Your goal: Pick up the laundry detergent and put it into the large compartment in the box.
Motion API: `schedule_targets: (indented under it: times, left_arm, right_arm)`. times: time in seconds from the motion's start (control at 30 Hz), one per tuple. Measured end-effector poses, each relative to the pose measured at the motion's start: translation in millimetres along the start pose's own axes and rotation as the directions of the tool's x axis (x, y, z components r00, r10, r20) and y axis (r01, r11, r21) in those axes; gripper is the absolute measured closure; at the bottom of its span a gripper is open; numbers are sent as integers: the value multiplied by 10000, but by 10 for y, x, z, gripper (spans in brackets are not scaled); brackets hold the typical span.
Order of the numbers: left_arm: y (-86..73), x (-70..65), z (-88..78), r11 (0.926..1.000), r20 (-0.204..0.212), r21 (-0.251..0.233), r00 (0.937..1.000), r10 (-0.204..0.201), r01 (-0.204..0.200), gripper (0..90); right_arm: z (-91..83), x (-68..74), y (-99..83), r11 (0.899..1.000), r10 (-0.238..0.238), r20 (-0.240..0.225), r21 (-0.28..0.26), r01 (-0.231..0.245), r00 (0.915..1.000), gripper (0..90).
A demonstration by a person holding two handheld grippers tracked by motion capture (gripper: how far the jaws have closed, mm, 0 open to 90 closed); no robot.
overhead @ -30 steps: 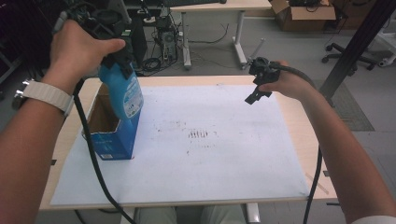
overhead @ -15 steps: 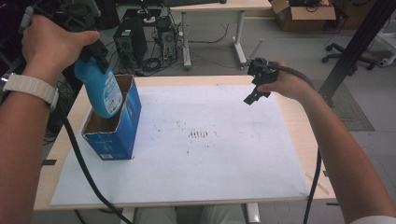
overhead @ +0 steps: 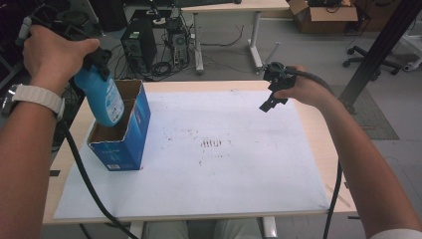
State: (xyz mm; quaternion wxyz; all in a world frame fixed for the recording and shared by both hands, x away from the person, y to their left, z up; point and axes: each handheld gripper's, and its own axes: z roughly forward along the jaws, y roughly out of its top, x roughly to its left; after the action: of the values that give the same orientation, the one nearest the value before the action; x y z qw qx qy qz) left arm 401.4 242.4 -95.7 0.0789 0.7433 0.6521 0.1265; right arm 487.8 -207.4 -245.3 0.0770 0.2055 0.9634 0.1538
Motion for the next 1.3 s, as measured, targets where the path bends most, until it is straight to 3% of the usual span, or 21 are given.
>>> schedule_targets:
  times: [0.67, 1.3]
  left_arm:
    - [-62, 79, 451, 10000, -55, -65, 10000, -41, 41, 376]
    - [-151, 65, 1039, 9999, -288, 88, 9995, 144, -141, 375]
  right_arm:
    - [23, -17, -17, 10000, 76, -12, 41, -76, 10000, 79]
    - [58, -31, -58, 9998, 201, -70, 87, -200, 9998, 79]
